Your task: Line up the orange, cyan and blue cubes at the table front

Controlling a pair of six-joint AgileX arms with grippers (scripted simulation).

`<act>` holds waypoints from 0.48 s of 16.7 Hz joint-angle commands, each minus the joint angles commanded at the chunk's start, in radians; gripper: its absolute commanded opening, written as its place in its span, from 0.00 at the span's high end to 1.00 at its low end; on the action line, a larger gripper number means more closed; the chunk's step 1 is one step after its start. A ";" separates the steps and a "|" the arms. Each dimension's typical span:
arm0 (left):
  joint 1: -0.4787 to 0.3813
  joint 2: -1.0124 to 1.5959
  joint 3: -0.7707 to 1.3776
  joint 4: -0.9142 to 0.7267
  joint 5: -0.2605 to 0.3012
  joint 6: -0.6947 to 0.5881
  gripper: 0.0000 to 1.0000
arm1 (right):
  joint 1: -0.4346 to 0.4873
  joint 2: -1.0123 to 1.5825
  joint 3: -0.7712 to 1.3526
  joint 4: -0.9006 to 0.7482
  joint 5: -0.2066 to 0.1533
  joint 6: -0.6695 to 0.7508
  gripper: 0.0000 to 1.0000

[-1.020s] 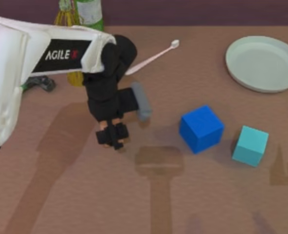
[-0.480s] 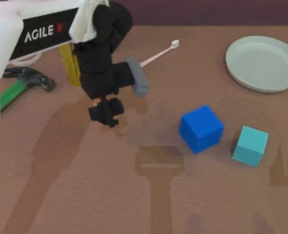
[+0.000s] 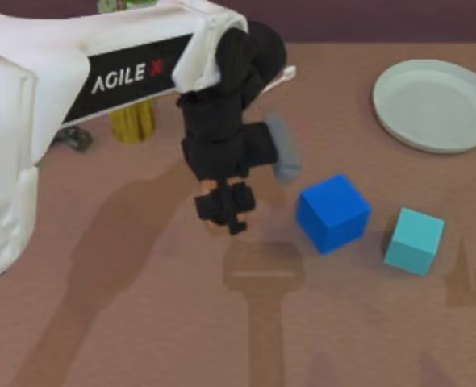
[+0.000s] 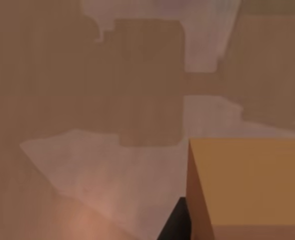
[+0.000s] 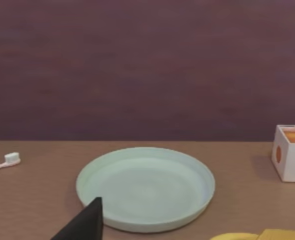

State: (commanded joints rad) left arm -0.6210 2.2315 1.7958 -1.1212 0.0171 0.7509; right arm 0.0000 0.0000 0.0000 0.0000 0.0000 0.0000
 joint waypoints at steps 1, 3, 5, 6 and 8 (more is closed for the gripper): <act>-0.049 -0.001 0.005 -0.007 0.000 -0.025 1.00 | 0.000 0.000 0.000 0.000 0.000 0.000 0.00; -0.160 -0.002 0.015 -0.022 0.000 -0.077 1.00 | 0.000 0.000 0.000 0.000 0.000 0.000 0.00; -0.268 -0.005 0.023 -0.036 0.000 -0.127 1.00 | 0.000 0.000 0.000 0.000 0.000 0.000 0.00; -0.314 -0.008 0.027 -0.041 0.000 -0.149 1.00 | 0.000 0.000 0.000 0.000 0.000 0.000 0.00; -0.377 -0.015 0.031 -0.046 -0.001 -0.183 1.00 | 0.000 0.000 0.000 0.000 0.000 0.000 0.00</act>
State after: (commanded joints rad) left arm -0.9978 2.2160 1.8270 -1.1676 0.0165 0.5683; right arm 0.0000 0.0000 0.0000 0.0000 0.0000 0.0000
